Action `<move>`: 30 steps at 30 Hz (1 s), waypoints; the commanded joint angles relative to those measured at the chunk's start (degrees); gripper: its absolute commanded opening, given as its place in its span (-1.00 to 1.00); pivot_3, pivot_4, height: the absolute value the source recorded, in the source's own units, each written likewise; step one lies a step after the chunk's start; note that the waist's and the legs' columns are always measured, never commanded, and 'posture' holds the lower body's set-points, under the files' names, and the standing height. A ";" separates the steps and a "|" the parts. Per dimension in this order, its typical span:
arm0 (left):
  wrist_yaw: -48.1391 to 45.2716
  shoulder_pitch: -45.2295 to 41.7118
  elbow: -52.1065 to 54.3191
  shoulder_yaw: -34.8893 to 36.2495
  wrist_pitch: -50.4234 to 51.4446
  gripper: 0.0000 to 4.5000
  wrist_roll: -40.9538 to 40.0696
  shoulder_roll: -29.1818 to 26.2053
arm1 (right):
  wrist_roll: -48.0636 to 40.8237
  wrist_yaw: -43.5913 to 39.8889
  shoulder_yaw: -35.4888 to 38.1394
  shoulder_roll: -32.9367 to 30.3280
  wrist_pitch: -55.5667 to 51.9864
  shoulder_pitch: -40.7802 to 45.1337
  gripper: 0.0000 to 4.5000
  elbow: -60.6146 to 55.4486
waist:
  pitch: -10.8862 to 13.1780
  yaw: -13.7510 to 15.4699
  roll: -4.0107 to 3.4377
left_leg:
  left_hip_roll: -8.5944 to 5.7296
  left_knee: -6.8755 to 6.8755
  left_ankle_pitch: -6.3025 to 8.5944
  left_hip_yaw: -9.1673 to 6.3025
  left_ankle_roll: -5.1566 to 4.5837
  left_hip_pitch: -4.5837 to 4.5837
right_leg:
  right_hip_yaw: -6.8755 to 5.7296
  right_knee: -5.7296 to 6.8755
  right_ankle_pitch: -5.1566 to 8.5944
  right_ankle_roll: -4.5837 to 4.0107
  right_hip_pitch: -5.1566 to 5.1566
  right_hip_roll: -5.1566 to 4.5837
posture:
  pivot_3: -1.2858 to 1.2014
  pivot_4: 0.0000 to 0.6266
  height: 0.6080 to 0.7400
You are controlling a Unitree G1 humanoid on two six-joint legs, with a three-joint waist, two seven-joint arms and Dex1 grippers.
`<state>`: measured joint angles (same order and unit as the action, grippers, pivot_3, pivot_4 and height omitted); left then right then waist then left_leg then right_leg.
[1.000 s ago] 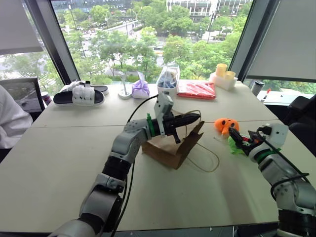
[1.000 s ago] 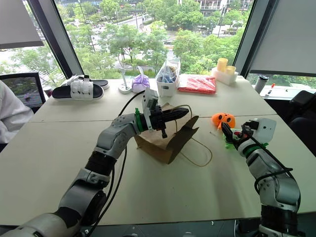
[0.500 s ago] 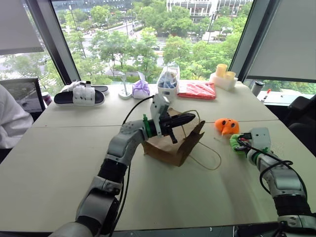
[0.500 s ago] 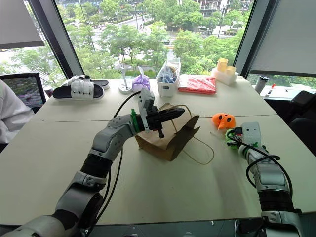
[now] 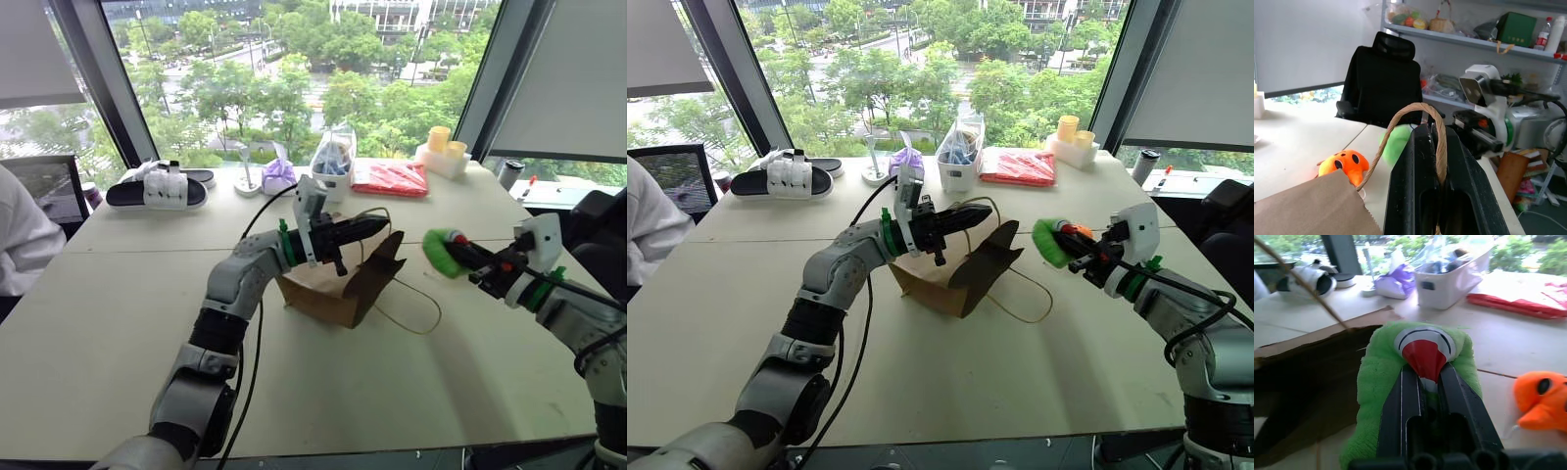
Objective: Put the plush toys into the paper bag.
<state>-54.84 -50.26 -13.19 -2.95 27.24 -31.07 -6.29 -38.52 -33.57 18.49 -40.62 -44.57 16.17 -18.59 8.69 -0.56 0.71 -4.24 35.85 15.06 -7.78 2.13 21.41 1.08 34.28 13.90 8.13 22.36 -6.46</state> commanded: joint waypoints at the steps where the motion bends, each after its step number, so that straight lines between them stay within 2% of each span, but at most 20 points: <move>1: -0.37 -1.95 2.32 1.03 0.81 -1.00 -2.03 0.39 | 0.27 0.45 -3.28 0.09 -0.92 1.87 -0.99 -2.97 | 0.00 -0.01 0.00 | 0.00 0.01 0.00 0.00 0.00 0.00 | 0.00 0.00 0.00 0.00 0.00 0.00 | 0.03 -0.52 1.00; 12: 0.66 -1.24 5.59 0.92 3.75 -1.00 -4.40 1.64 | 11.11 0.21 -19.14 5.57 3.92 9.26 -0.99 4.58 | 0.00 -0.12 0.00 | 0.00 -0.03 0.00 0.00 0.01 0.01 | 0.00 0.03 0.00 0.00 0.08 0.00 | 0.03 -0.52 1.00; 16: 0.70 -0.62 6.92 0.89 5.04 -1.00 -5.28 1.72 | 14.50 -0.38 -23.25 9.20 6.66 13.53 -0.99 9.05 | 0.00 -0.16 -0.01 | 0.00 -0.03 -0.05 -0.01 0.09 0.01 | 0.01 0.04 0.00 -0.01 0.10 0.00 | 0.03 -0.52 1.00; 20: 1.38 -0.22 6.44 1.16 4.66 -1.00 -4.83 1.44 | 16.29 -1.01 -24.31 11.07 8.20 14.93 -0.99 10.67 | 0.00 -0.08 0.00 | 0.00 -0.06 -0.07 -0.02 0.12 0.01 | 0.00 0.04 0.00 0.00 0.12 0.00 | 0.03 -0.52 1.00; 23: 2.40 -0.40 5.24 1.88 4.04 -1.00 -4.58 1.23 | 17.15 -1.71 -24.21 11.05 8.70 14.58 -0.51 10.58 | 0.00 -0.06 0.00 | -0.01 -0.05 -0.08 -0.02 0.14 0.03 | 0.01 0.02 0.00 -0.01 0.12 0.00 | 0.03 -0.52 1.00; 30: 3.73 -0.69 3.96 2.12 2.72 -1.00 -3.78 1.32 | 14.93 -4.13 -19.42 7.78 7.39 11.06 0.95 4.70 | 0.00 0.02 0.00 | -0.01 -0.07 -0.07 -0.03 0.13 0.03 | 0.00 0.03 0.00 -0.01 0.14 0.00 | 0.03 -0.52 1.00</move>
<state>-51.13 -50.24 -9.77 -1.35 31.36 -35.23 -5.04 -21.91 -36.97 -3.76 -31.83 -37.25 26.95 -10.21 8.69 -0.54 0.71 -4.26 35.79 15.00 -7.81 2.24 21.45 1.08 34.29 13.90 8.13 22.49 -6.46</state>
